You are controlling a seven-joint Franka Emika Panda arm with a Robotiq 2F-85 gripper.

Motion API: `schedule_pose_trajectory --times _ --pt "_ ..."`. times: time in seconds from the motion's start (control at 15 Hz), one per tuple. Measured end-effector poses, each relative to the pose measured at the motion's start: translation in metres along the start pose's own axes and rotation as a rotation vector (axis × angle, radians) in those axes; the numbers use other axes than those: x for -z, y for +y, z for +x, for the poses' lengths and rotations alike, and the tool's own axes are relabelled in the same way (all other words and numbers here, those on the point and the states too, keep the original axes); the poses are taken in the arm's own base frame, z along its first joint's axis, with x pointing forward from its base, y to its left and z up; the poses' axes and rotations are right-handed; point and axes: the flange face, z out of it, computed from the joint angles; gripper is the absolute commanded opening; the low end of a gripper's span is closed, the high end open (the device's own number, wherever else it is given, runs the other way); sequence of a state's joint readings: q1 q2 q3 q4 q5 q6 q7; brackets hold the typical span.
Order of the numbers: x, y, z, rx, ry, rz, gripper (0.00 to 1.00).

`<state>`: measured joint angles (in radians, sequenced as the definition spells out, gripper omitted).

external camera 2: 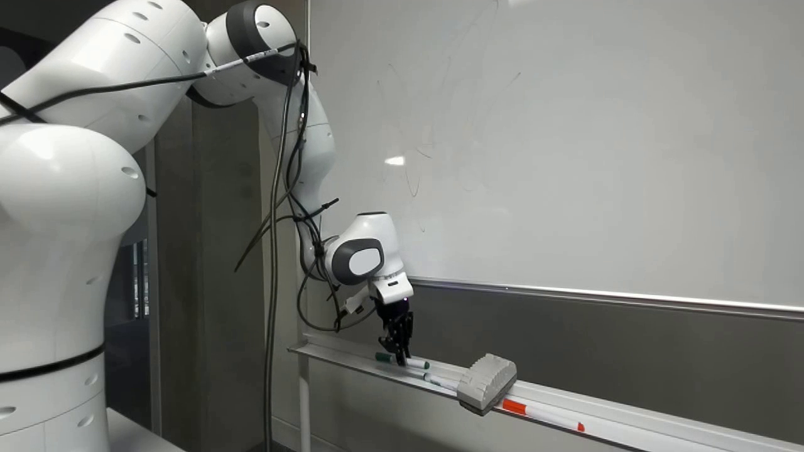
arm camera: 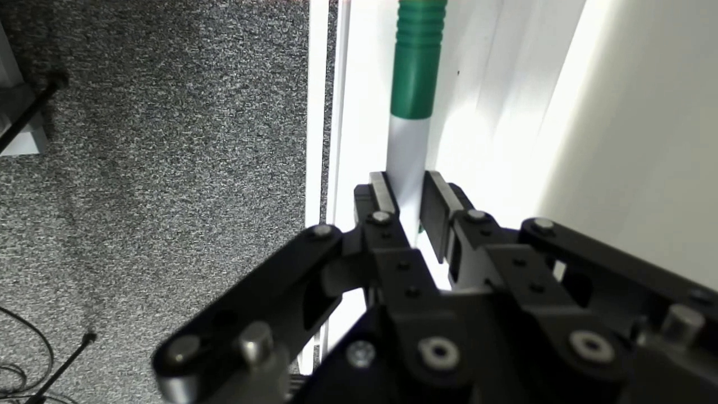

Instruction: Move the left marker to the left

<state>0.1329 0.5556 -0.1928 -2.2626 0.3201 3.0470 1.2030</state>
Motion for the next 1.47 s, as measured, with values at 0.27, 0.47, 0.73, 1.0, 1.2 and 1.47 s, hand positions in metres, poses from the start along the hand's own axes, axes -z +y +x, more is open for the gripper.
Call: schedule_pose_trajectory --times 0.27,0.47,0.73,1.0,1.2,1.47 --pt "0.01 0.003 -0.002 0.001 0.003 0.025 0.05" --pt "0.018 0.006 -0.007 0.006 -0.007 0.027 0.05" --pt "0.036 0.01 -0.013 0.013 -0.016 0.039 0.05" --pt "0.064 0.022 -0.015 0.015 -0.021 0.057 0.05" --pt "0.089 0.033 -0.014 0.011 -0.027 0.076 0.05" --pt "0.111 0.051 -0.01 0.036 -0.034 0.074 0.05"
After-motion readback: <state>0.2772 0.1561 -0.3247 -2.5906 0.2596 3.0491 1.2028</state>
